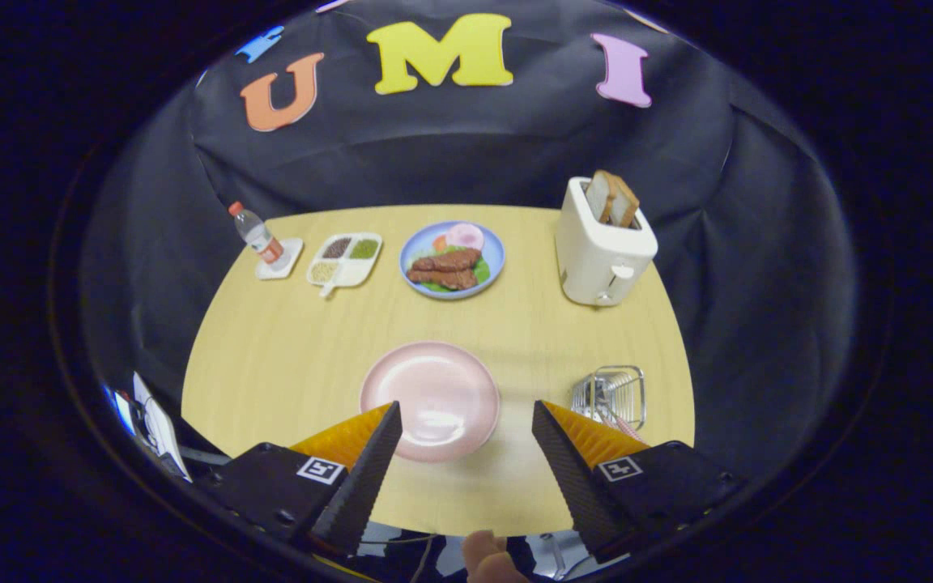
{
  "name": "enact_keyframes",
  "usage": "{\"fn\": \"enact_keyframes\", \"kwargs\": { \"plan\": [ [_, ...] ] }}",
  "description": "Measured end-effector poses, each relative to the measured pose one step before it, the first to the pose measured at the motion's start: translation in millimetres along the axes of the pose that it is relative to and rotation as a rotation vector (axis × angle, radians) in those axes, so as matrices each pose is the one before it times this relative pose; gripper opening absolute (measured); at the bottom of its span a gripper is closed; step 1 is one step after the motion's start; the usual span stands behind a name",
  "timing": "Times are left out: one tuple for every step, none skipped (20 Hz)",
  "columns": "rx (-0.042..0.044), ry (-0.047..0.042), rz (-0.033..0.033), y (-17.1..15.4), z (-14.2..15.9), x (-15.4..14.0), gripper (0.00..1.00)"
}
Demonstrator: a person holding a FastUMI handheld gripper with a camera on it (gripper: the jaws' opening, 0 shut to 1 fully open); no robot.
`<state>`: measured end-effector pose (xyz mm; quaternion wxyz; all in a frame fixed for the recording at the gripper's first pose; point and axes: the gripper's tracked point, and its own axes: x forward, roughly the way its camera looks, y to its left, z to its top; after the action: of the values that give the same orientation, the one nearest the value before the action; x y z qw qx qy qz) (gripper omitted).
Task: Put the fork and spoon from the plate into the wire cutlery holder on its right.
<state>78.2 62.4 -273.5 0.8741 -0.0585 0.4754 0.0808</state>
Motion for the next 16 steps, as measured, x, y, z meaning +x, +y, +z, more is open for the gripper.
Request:
{"fn": "enact_keyframes", "kwargs": {
  "plan": [
    [0.00862,-0.06702,-0.00893,8.43,8.23,-9.93,0.97],
    [0.00976,-0.06774,-0.01013,5.19,7.24,-10.95,0.97],
    [0.00445,-0.07398,-0.00671,6.88,11.64,-10.33,0.97],
    [-0.00011,-0.07300,-0.00644,12.19,8.60,-16.59,0.97],
    [0.00671,-0.07164,-0.00638,6.21,10.26,-8.73,0.97],
    [0.00889,-0.06976,0.00327,9.79,10.80,-9.62,0.97],
    [0.01317,-0.06791,-0.00120,6.56,9.67,-9.39,0.97],
    [0.00800,-0.06476,0.00035,2.62,8.42,-10.35,0.97],
    [0.00192,-0.06143,0.01045,5.29,7.08,-10.12,0.97],
    [-0.00523,-0.05504,0.00560,3.67,6.45,-6.65,0.97],
    [-0.01023,-0.03941,-0.00730,1.03,4.76,-5.43,0.97],
    [-0.01288,-0.03300,-0.00403,-4.63,2.09,3.29,0.97],
    [-0.01698,-0.02028,-0.00093,7.78,3.26,-10.85,0.97],
    [-0.02117,-0.02091,0.00056,2.16,4.83,-4.38,0.97],
    [-0.02519,-0.01898,-0.00682,-0.02,6.25,-5.74,0.97],
    [-0.02107,-0.03124,-0.00924,1.72,8.76,-6.61,0.97]
  ]
}}
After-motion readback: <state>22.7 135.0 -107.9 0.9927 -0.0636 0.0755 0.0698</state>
